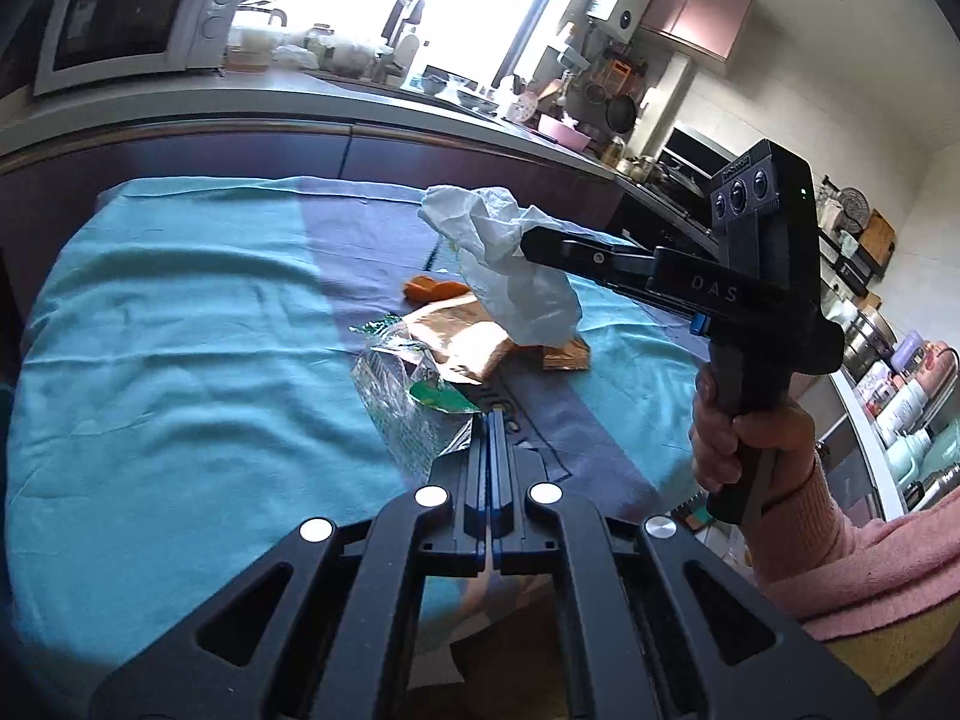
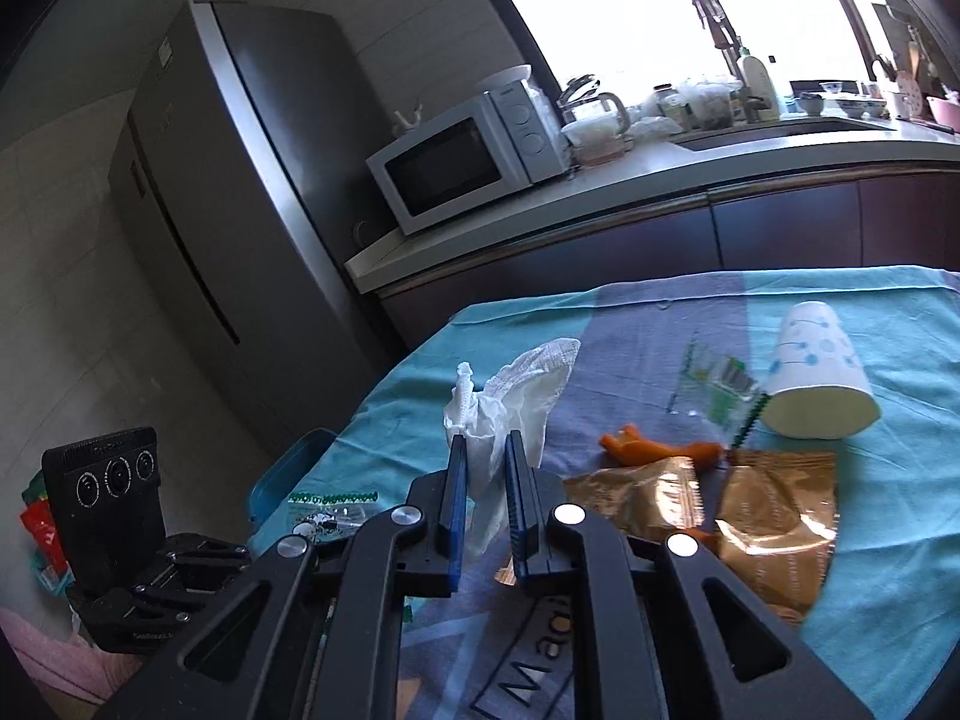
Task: Collect trash
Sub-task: 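Lift the plastic wrapper with the left gripper while the right gripper carries the tissue toward the bin, then open both grippers over the teal bin to drop wrapper and tissue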
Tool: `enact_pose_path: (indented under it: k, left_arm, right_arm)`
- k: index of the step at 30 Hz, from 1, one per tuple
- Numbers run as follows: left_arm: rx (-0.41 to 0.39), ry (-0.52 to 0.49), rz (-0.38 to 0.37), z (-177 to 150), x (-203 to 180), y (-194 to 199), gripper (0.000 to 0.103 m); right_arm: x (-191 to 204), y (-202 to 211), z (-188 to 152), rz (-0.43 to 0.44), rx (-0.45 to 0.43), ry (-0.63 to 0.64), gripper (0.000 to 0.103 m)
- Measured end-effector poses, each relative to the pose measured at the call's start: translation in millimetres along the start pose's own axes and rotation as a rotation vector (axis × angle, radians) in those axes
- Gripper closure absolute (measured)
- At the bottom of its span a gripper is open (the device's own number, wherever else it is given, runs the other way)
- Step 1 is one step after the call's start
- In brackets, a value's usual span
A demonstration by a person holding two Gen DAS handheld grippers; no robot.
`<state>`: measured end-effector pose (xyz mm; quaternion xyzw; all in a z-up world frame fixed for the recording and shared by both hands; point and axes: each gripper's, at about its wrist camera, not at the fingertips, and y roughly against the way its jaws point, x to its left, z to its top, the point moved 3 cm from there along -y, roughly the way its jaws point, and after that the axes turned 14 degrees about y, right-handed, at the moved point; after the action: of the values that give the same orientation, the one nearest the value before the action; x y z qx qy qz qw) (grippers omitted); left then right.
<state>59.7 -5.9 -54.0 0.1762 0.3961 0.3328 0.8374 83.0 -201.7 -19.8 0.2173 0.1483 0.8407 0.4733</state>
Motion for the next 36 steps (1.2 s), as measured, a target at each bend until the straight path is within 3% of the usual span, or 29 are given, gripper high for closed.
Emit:
enact_pose_path:
  k: [10, 20, 36]
  left_arm:
    - [-0.155, 0.134, 0.189, 13, 73, 73, 0.102]
    - [-0.254, 0.243, 0.347, 17, 135, 127, 0.102]
    - [-0.298, 0.363, 0.511, 15, 211, 158, 0.102]
  right_arm:
    - [63, -75, 26, 0.186, 0.065, 0.116, 0.092]
    - [126, -141, 44, 0.314, 0.127, 0.21, 0.092]
    - [194, -218, 43, 0.412, 0.242, 0.274, 0.092]
